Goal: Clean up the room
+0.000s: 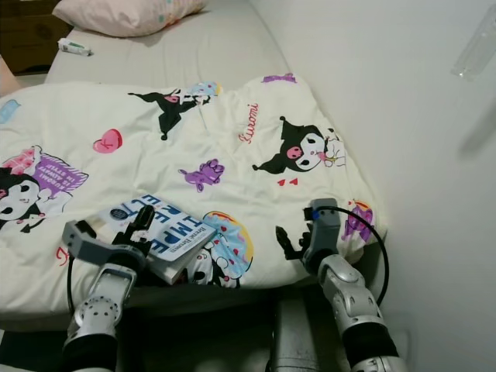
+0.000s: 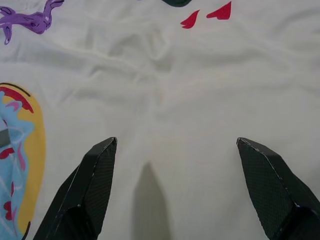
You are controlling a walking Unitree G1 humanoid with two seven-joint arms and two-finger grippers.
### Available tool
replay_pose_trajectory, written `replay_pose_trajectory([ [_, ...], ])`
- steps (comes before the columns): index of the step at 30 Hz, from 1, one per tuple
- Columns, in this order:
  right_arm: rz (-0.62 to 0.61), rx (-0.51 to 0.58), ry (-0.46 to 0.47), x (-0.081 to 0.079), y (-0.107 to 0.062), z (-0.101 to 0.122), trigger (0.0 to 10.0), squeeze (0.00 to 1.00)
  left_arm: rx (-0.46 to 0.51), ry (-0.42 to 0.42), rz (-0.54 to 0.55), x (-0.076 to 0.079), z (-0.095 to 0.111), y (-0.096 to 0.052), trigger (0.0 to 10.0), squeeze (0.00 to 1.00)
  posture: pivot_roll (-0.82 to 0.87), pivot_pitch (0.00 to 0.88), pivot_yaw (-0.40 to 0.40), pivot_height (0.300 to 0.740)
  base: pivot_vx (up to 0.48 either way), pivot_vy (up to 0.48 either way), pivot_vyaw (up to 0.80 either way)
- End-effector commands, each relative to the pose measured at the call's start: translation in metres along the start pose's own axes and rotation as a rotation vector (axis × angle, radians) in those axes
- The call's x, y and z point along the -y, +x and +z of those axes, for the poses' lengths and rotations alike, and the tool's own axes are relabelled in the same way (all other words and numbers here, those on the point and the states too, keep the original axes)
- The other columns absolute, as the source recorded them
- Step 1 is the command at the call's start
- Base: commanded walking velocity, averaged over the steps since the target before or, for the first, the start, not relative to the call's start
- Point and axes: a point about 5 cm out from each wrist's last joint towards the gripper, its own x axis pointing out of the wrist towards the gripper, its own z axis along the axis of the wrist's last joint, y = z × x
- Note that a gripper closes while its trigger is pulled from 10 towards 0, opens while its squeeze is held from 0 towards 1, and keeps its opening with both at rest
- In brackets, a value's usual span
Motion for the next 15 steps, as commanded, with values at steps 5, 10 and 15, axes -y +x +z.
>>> replay_pose_trajectory([
  [5,-0.017,-0.051,-0.011,0.007,-0.009,-0.011,10.0,0.00,0.071,0.010,0.213,-0.033,0.006,-0.018,10.0,0.00,-0.13,0.202,-0.095,0.526,0.000,0.000,0.00],
  [10,-0.022,-0.058,-0.011,0.009,-0.010,-0.012,10.0,0.00,0.143,0.045,0.249,-0.030,0.022,-0.027,10.0,0.00,-0.12,0.213,-0.098,0.526,0.000,0.000,0.00],
  [15,-0.027,-0.062,-0.010,0.011,-0.011,-0.013,10.0,0.00,0.175,0.070,0.252,-0.024,0.030,-0.036,10.0,0.00,-0.12,0.215,-0.100,0.526,0.000,0.000,0.00],
])
